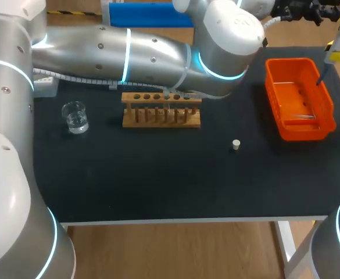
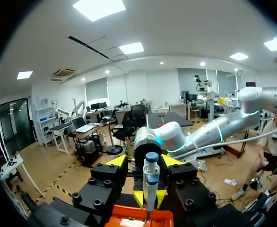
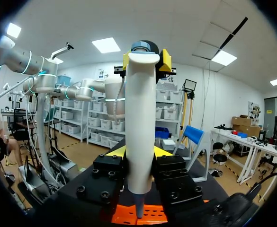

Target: Invert the test tube, pick up the pipette, mount the tip to pipette, aspirate from beaker and dispense into the tube, eject the tip, return the pipette, and cap with the stopper.

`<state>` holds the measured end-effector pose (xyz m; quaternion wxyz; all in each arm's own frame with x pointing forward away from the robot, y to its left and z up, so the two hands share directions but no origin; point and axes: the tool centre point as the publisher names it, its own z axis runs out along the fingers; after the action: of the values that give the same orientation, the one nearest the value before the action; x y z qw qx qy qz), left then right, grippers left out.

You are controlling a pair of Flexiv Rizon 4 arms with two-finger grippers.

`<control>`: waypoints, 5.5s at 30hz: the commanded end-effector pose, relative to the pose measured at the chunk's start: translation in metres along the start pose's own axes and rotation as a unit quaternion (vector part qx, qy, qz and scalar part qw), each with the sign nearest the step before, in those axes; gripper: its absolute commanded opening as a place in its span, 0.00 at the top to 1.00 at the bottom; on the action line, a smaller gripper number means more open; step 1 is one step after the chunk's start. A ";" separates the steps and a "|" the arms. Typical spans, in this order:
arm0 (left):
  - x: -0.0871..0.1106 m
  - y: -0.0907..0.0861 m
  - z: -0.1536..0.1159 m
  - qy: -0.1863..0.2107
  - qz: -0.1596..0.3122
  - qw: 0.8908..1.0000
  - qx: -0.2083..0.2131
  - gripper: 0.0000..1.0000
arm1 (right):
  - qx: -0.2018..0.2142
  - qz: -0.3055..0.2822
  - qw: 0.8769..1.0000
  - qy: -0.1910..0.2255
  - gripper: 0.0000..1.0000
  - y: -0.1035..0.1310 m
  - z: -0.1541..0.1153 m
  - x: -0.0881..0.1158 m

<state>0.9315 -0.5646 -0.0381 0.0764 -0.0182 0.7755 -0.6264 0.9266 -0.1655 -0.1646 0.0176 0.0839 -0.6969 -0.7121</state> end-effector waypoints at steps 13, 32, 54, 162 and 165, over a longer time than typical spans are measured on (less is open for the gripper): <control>-0.016 0.005 -0.044 0.082 0.000 0.996 0.025 0.00 | 0.001 0.000 1.000 0.001 1.00 0.001 -0.001 0.000; 0.005 0.062 -0.149 0.018 -0.040 0.998 0.039 0.00 | 0.001 0.000 1.000 0.001 1.00 0.001 -0.001 0.000; 0.035 0.136 -0.247 -0.033 -0.079 0.993 0.081 0.00 | 0.001 0.000 1.000 0.001 1.00 0.001 -0.001 0.000; 0.057 0.146 -0.282 -0.014 -0.041 0.997 0.065 0.00 | 0.046 -0.003 0.998 -0.042 1.00 0.002 0.139 0.052; 0.057 0.146 -0.282 -0.014 -0.041 0.997 0.065 0.00 | 0.040 -0.005 0.998 -0.043 1.00 0.003 0.153 0.049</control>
<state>0.8455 -0.2654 -0.1278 0.0610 -0.0526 0.7319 -0.6767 0.8597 -0.0388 -0.1653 0.0074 0.0817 -0.7239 -0.6850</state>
